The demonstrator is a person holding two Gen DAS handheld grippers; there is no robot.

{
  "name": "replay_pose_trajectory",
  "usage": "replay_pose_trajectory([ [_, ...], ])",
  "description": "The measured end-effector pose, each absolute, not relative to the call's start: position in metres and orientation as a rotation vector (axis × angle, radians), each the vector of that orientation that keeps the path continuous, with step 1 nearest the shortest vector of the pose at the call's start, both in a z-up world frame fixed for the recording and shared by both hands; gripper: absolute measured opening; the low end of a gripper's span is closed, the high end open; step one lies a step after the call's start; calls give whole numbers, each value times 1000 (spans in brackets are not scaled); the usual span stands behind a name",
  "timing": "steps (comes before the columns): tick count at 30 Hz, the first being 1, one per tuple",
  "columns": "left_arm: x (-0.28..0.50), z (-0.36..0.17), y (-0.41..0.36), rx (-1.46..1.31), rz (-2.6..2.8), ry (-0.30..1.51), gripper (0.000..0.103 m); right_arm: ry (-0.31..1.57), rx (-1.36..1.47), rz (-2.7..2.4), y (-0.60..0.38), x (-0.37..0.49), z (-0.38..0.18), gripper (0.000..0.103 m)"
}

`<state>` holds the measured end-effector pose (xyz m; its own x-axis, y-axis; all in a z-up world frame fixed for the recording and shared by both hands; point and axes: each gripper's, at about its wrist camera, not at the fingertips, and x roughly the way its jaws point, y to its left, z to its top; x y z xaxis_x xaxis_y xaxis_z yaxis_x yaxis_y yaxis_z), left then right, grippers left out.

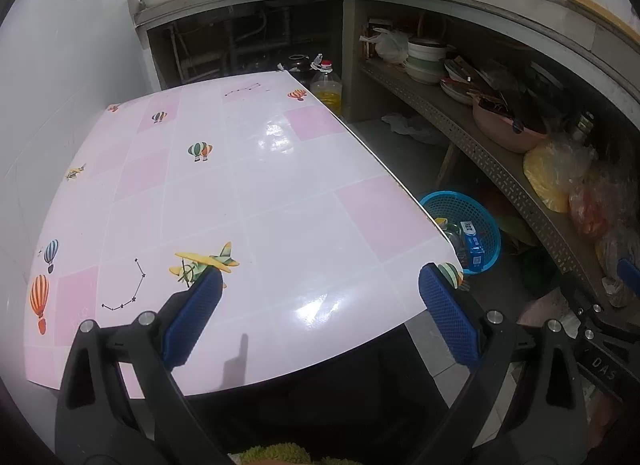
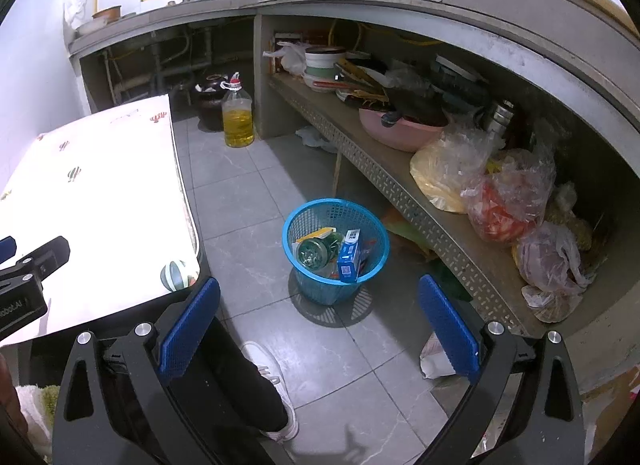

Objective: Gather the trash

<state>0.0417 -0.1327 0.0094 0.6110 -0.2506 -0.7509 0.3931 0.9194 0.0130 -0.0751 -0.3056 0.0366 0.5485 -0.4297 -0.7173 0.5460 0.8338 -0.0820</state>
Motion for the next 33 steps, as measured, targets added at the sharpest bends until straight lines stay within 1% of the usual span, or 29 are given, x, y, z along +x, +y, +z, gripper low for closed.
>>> replay_pose_trajectory([
  [33, 41, 9, -134, 169, -371, 851, 95, 795, 145, -592, -307, -77, 40, 97],
])
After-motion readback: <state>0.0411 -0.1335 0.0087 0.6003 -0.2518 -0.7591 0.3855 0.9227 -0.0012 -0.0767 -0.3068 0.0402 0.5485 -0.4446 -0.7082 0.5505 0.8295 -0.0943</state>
